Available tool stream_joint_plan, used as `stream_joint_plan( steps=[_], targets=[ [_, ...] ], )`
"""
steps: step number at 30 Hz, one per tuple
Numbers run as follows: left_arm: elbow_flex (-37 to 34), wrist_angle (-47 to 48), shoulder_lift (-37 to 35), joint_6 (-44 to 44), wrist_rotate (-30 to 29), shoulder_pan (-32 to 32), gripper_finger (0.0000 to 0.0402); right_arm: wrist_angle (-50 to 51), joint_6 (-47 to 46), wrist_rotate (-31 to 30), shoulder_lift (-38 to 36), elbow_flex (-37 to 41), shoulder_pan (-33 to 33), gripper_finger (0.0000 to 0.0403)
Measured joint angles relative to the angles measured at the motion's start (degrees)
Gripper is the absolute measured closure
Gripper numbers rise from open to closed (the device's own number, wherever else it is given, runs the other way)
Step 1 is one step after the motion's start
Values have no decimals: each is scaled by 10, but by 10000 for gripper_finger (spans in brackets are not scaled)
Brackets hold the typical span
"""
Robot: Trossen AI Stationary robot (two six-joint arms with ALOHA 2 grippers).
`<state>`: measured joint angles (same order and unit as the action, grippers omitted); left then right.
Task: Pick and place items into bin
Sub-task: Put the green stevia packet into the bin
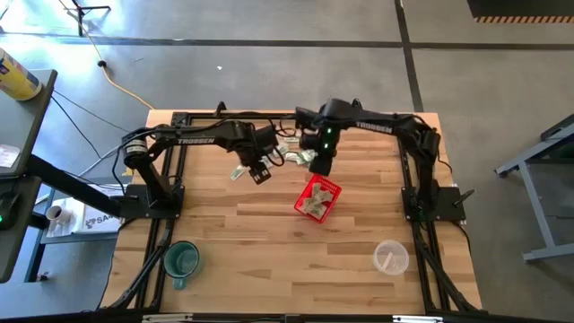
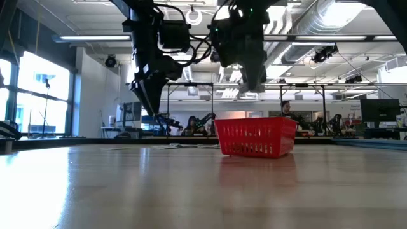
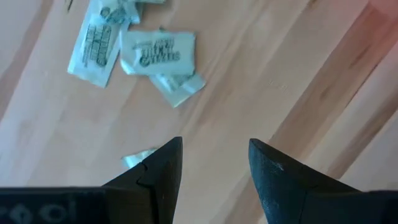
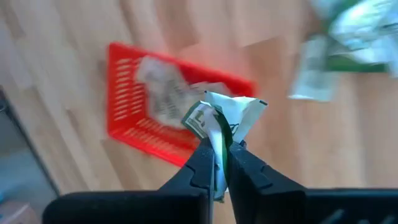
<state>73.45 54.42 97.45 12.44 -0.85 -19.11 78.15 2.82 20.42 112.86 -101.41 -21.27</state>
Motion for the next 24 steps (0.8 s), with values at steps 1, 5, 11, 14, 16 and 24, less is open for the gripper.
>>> stream_joint_plan(
  steps=[1,5,11,14,16,24],
  targets=[
    [0,6,0,-3,-3,0,183,0,-5,3,0,3,12,375],
    [-1,16,0,-4,-8,0,183,-32,-11,0,2,40,56,378],
    [-1,36,0,-3,-8,1,183,-72,-41,-52,2,65,88,391],
    [-1,45,1,-3,-8,0,183,-60,-47,-93,2,65,77,386],
    [-1,47,1,-2,-8,0,183,-53,-51,-112,-2,66,59,388],
    [-1,45,1,18,-8,0,183,-70,-33,-211,-11,83,-52,374]
  ],
)
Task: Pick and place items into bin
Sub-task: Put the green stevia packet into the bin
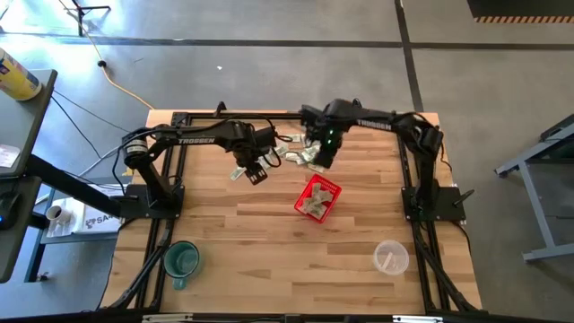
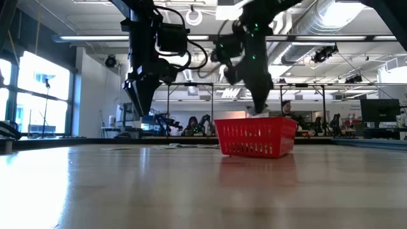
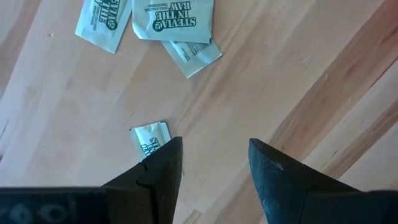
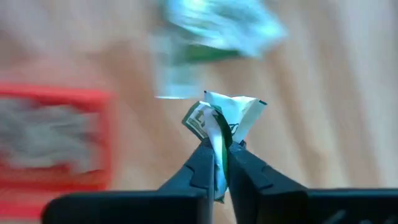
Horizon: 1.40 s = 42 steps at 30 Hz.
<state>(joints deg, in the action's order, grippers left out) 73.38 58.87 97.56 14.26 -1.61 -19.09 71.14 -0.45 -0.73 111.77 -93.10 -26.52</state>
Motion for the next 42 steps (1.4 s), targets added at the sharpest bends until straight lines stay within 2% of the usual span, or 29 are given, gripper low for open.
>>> stream_joint_plan(
  steps=[2,4,6,9,13,16,19,23,29,36,42],
  targets=[
    [0,0,0,7,0,0,183,-3,-6,3,0,14,-28,341],
    [0,-1,0,10,0,0,183,-3,-21,38,0,29,-50,301],
    [0,-5,0,10,0,0,183,1,-28,65,0,43,-62,256],
    [0,-7,0,10,0,0,183,-3,-13,73,0,54,-66,190],
    [0,-14,0,10,1,0,183,-12,20,19,0,59,-64,126],
    [0,-21,0,10,1,0,183,-22,36,-1,0,59,-65,111],
    [0,-21,0,14,1,0,183,-35,29,11,2,59,-69,115],
    [0,-24,0,21,1,0,183,-38,14,37,17,59,-69,144],
    [0,-29,0,21,1,0,183,-55,11,10,54,59,-58,223],
    [0,-29,1,21,1,0,183,-81,4,-3,57,59,-58,306],
    [0,-29,1,21,1,0,183,-86,-7,13,57,59,-61,324]
  ],
)
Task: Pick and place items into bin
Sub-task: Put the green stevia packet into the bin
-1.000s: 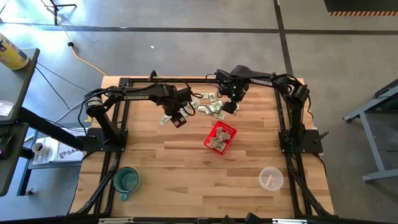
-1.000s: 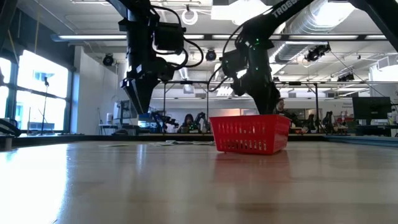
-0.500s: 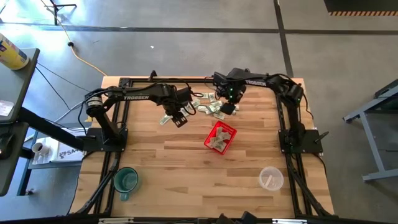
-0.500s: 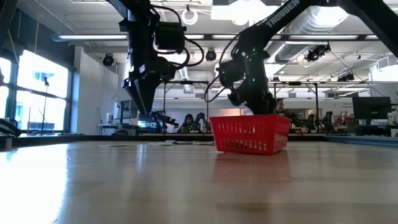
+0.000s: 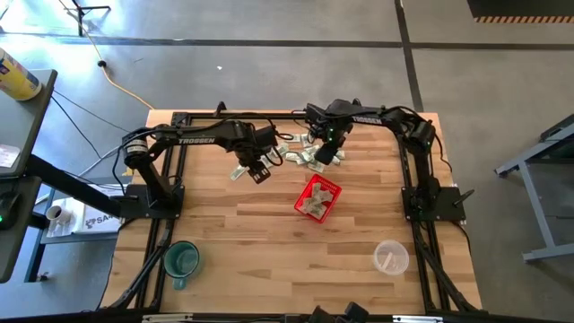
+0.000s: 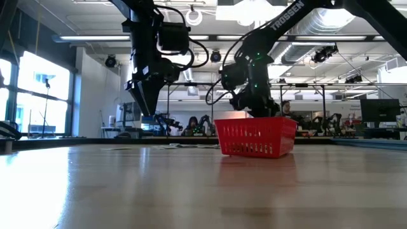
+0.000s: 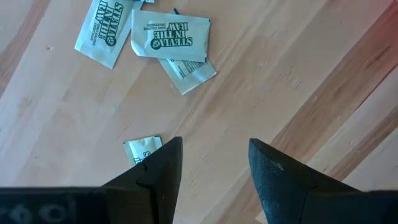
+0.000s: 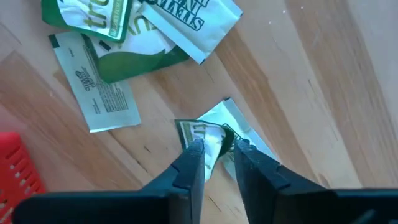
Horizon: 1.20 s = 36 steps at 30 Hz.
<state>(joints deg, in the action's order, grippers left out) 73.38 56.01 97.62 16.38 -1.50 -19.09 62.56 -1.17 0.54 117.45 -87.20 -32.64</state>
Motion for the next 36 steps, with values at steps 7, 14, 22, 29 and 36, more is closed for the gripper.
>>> stream_joint_plan(
  steps=[7,14,22,29,36],
  targets=[
    [0,0,0,0,0,0,183,-5,-3,7,23,0,1,293],
    [0,4,0,0,0,0,183,-16,-1,-1,26,0,1,286],
    [1,5,0,0,0,0,183,-12,0,13,26,0,1,387],
    [1,4,0,0,0,0,183,-2,1,41,25,0,1,397],
    [1,4,0,4,-1,0,183,45,11,64,-3,-2,26,401]
  ],
)
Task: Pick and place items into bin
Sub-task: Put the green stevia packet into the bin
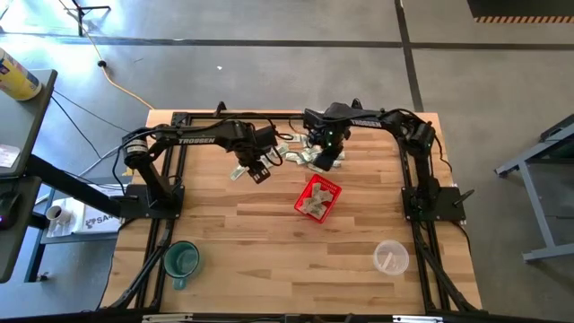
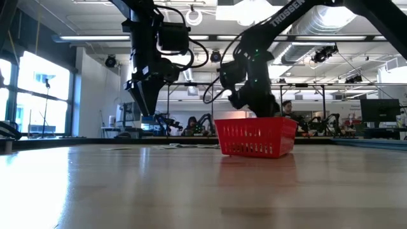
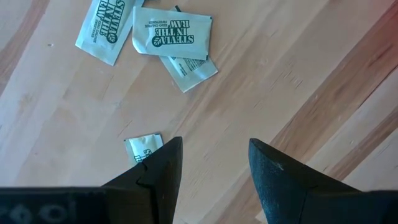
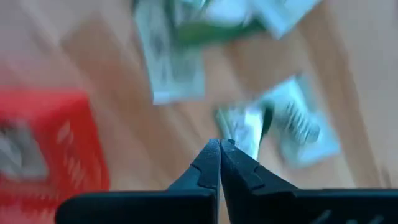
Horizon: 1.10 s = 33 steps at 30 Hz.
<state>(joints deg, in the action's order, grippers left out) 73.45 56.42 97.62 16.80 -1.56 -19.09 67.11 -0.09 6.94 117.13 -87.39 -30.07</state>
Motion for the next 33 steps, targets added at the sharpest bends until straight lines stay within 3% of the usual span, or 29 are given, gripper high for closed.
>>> stream_joint_plan(
  steps=[5,14,19,24,33],
  targets=[
    [0,-7,0,0,0,0,183,31,20,-89,-3,1,20,373],
    [0,-11,0,0,0,0,183,0,2,-86,0,1,21,233],
    [0,-10,0,-4,0,0,183,-4,-11,-87,14,1,20,195],
    [0,-10,0,-5,0,0,183,3,-36,-67,28,2,23,201],
    [0,-9,0,-5,0,0,183,-7,-52,-73,29,2,20,285]
  ],
)
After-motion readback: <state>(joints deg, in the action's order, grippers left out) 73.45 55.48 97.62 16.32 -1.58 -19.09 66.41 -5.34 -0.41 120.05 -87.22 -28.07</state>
